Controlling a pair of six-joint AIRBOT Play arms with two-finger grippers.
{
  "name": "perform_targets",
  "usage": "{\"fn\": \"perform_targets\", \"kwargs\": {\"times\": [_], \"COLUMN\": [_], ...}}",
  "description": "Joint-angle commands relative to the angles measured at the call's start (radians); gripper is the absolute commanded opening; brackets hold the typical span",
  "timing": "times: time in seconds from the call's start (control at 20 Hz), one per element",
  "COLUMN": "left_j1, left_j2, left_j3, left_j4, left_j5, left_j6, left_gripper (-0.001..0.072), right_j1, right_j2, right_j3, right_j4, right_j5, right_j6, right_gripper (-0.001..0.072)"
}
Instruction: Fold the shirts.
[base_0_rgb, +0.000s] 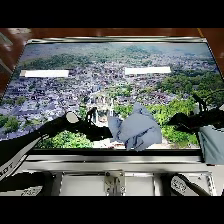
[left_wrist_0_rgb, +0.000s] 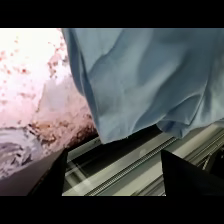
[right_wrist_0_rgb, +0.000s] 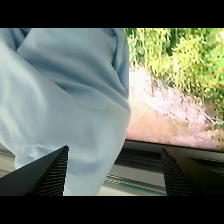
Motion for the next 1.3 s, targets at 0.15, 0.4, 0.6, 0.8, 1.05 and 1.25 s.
{"fn": "perform_targets", "kwargs": {"times": [0.15,0.4,0.6,0.8,1.05,1.25], "left_j1": [-0.095,-0.092,-0.092,-0.091,-0.037,0.091], "left_j2": [-0.111,-0.074,-0.019,0.021,0.087,0.261], "left_j3": [-0.027,-0.024,-0.024,-0.024,-0.024,0.009], "left_j4": [-0.274,-0.262,-0.219,-0.216,-0.203,-0.184], "left_j5": [0.161,0.1,0.088,0.092,0.127,0.134], "left_j6": [0.096,0.16,0.159,0.159,0.178,0.313], "left_gripper": [0.0327,0.0034,0.0034,0.0034,0.0034,0.0033], "right_j1": [-0.004,-0.003,-0.003,0.018,0.183,0.19], "right_j2": [-0.006,-0.006,-0.006,-0.006,-0.007,0.03], "right_j3": [-0.004,-0.108,-0.276,-0.392,-0.372,-0.122], "right_j4": [0.016,0.025,0.098,0.257,0.283,0.29], "right_j5": [0.044,0.028,-0.114,-0.24,-0.38,-0.229], "right_j6": [0.007,0.007,-0.009,-0.09,-0.097,-0.166], "right_gripper": [0.0695,0.0695,0.0694,0.0694,0.0065,0.0064]}}
